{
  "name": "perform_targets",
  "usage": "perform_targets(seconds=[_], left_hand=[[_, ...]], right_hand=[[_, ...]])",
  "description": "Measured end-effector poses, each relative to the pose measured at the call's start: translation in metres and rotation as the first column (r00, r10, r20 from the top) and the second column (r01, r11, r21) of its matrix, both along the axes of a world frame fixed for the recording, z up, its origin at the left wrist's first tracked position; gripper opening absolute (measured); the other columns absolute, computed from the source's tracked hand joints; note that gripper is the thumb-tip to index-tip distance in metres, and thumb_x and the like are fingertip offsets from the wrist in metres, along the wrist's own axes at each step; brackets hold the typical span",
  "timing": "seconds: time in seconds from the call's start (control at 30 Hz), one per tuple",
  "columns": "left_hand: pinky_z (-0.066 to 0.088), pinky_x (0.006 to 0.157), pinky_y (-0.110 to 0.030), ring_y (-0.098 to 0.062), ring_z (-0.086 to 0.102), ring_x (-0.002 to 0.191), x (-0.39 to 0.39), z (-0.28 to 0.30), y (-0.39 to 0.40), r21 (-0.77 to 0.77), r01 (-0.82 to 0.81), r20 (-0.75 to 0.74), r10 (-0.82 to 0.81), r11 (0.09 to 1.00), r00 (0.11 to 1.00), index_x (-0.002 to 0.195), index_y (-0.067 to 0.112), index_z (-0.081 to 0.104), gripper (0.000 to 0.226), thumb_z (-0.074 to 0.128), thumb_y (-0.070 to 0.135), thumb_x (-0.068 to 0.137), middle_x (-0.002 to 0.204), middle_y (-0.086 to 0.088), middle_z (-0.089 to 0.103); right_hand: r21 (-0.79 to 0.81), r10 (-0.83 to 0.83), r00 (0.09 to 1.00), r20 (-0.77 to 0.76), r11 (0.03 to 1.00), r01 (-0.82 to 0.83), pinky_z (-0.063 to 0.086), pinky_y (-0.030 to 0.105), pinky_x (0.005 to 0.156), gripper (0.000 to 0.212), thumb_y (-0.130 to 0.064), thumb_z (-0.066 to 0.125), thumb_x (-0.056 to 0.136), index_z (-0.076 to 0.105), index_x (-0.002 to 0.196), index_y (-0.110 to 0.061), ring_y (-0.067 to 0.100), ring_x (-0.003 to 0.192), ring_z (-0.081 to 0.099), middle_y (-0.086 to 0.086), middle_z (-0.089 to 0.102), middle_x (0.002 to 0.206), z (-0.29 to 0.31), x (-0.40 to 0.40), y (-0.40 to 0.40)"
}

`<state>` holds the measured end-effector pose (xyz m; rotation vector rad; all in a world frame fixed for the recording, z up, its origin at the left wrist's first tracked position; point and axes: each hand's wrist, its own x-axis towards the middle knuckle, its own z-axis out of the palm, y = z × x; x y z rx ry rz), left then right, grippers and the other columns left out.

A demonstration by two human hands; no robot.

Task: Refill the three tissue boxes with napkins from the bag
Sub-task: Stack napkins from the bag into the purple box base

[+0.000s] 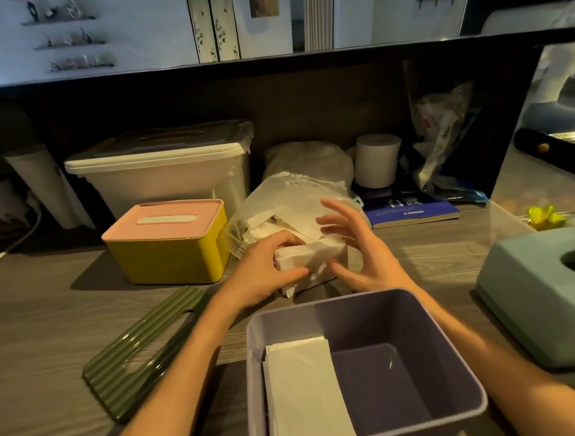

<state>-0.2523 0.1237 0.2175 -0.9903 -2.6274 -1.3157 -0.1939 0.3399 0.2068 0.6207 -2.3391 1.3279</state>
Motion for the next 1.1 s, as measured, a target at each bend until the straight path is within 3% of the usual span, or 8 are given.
perform_targets(seconds=[0.1,0.17,0.27,0.37,0.53,0.73,0.87,1.1], left_hand=[[0.051,0.085,-0.021,-0.003,0.061,0.101,0.000,-0.003,0.001,-0.025,-0.005,-0.031,0.004,1.000,1.000,0.114,0.024,0.066,0.039,0.084,0.027,0.080,0.109,0.010,0.067],[0.054,0.087,-0.029,-0.006,0.061,0.101,0.000,-0.003,0.000,-0.049,-0.025,-0.039,0.023,0.999,0.999,0.115,0.024,0.066,0.043,0.086,0.031,0.078,0.109,0.009,0.067],[0.056,0.085,-0.037,-0.009,0.063,0.097,-0.002,-0.003,-0.003,-0.036,-0.049,-0.021,0.048,0.998,0.999,0.112,0.022,0.068,0.040,0.086,0.032,0.078,0.105,0.008,0.069],[0.056,0.085,-0.043,-0.010,0.066,0.093,0.000,0.003,-0.006,-0.026,-0.050,0.007,0.050,0.998,0.999,0.107,0.022,0.072,0.033,0.086,0.033,0.079,0.099,0.010,0.071],[0.060,0.085,-0.036,-0.008,0.067,0.094,0.016,0.032,-0.007,0.050,-0.054,0.119,0.048,0.997,0.992,0.110,0.020,0.072,0.034,0.085,0.027,0.079,0.099,0.005,0.073],[0.060,0.080,-0.026,-0.003,0.071,0.092,0.060,0.090,-0.007,0.179,-0.124,0.235,0.080,0.976,0.969,0.114,0.031,0.065,0.028,0.074,0.039,0.088,0.103,0.007,0.075],[0.061,0.074,-0.028,-0.006,0.074,0.085,0.097,0.114,-0.008,0.195,-0.180,0.244,0.129,0.964,0.961,0.114,0.028,0.051,0.039,0.077,0.037,0.086,0.094,0.006,0.078],[0.050,0.057,-0.018,-0.005,0.063,0.067,0.146,0.111,-0.002,-0.028,-0.148,0.171,0.150,0.989,0.974,0.109,0.017,0.046,0.044,0.081,0.029,0.084,0.096,-0.005,0.068]], right_hand=[[0.292,-0.073,0.997,0.009,0.954,0.067,0.041,0.037,0.115,0.076,-0.017,0.075,0.090,0.037,0.152,-0.039,0.005,0.141,0.033,-0.003,0.027,0.159,-0.009,-0.005,0.003],[0.319,-0.092,0.991,0.102,0.946,0.055,0.041,0.039,0.116,0.079,-0.022,0.076,0.090,0.034,0.152,-0.043,0.009,0.140,0.033,-0.005,0.024,0.160,-0.013,-0.005,0.005],[0.233,-0.095,0.987,0.131,0.970,0.063,0.045,0.030,0.110,0.080,-0.027,0.077,0.090,0.031,0.152,-0.046,0.004,0.131,0.047,-0.008,0.044,0.150,-0.008,-0.001,0.003],[0.157,-0.097,0.980,0.173,0.985,0.070,0.052,0.022,0.099,0.073,-0.024,0.077,0.090,0.038,0.147,-0.046,0.005,0.109,0.065,-0.003,0.067,0.122,0.001,0.001,0.006],[-0.047,-0.030,0.968,0.250,0.998,0.043,0.061,0.036,0.090,0.048,-0.024,0.078,0.086,0.062,0.131,-0.025,0.007,0.107,0.071,-0.005,0.074,0.117,0.029,0.010,0.015],[-0.183,0.052,0.957,0.285,0.983,0.001,0.060,0.028,0.083,0.031,-0.024,0.068,0.097,0.064,0.126,-0.016,0.018,0.097,0.076,0.003,0.079,0.103,0.095,0.038,0.014],[-0.113,0.081,0.935,0.346,0.993,-0.044,0.059,0.028,0.086,0.029,-0.027,0.066,0.096,0.068,0.123,-0.017,0.017,0.098,0.075,0.003,0.079,0.104,0.132,0.063,0.017],[0.223,-0.075,0.899,0.432,0.974,-0.026,0.058,0.024,0.076,0.028,-0.044,0.073,0.088,0.073,0.109,-0.025,0.008,0.080,0.074,-0.004,0.078,0.090,0.146,0.096,0.020]])
